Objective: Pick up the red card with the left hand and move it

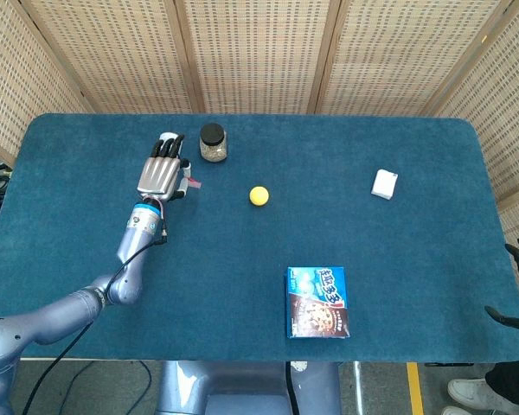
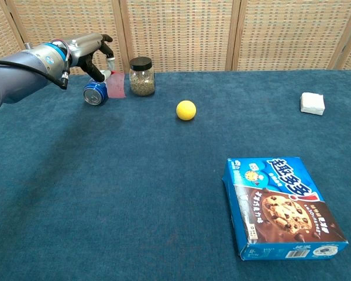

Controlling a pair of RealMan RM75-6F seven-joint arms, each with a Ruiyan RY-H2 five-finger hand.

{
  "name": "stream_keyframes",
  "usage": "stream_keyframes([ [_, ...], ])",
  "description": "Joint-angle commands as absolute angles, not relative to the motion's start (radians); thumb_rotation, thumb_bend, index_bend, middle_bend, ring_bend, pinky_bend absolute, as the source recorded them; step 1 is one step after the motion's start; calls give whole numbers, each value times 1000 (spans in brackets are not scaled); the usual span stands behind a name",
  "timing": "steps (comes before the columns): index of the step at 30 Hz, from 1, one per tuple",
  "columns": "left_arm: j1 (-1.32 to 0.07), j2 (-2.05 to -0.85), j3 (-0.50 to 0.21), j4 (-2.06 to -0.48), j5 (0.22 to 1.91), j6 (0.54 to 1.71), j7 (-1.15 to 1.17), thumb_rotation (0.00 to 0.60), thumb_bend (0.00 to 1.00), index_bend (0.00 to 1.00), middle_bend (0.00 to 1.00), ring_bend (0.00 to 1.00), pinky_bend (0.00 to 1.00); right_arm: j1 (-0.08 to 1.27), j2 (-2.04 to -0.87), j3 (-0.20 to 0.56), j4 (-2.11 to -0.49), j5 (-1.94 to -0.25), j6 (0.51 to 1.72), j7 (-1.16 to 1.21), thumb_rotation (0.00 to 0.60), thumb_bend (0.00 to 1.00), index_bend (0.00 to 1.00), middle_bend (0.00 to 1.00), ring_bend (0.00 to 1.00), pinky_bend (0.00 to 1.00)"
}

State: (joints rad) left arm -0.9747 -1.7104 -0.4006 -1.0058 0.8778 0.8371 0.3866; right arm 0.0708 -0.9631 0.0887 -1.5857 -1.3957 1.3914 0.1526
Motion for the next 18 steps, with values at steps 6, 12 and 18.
stream_keyframes([
  [6,-881,-1537,-344,-1397,1000,832,231,600,513,702,0,0,0,68,-962,83,-1593,-1412,1400,147,600,0,65,0,0,0],
  [12,-836,-1421,-311,-1627,1034,777,129,600,514,706,0,0,0,63,-961,78,-1599,-1423,1411,144,600,0,65,0,0,0],
  [18,-815,-1310,-270,-1808,1054,721,80,600,515,707,0,0,0,54,-957,75,-1604,-1436,1431,148,600,0,65,0,0,0],
])
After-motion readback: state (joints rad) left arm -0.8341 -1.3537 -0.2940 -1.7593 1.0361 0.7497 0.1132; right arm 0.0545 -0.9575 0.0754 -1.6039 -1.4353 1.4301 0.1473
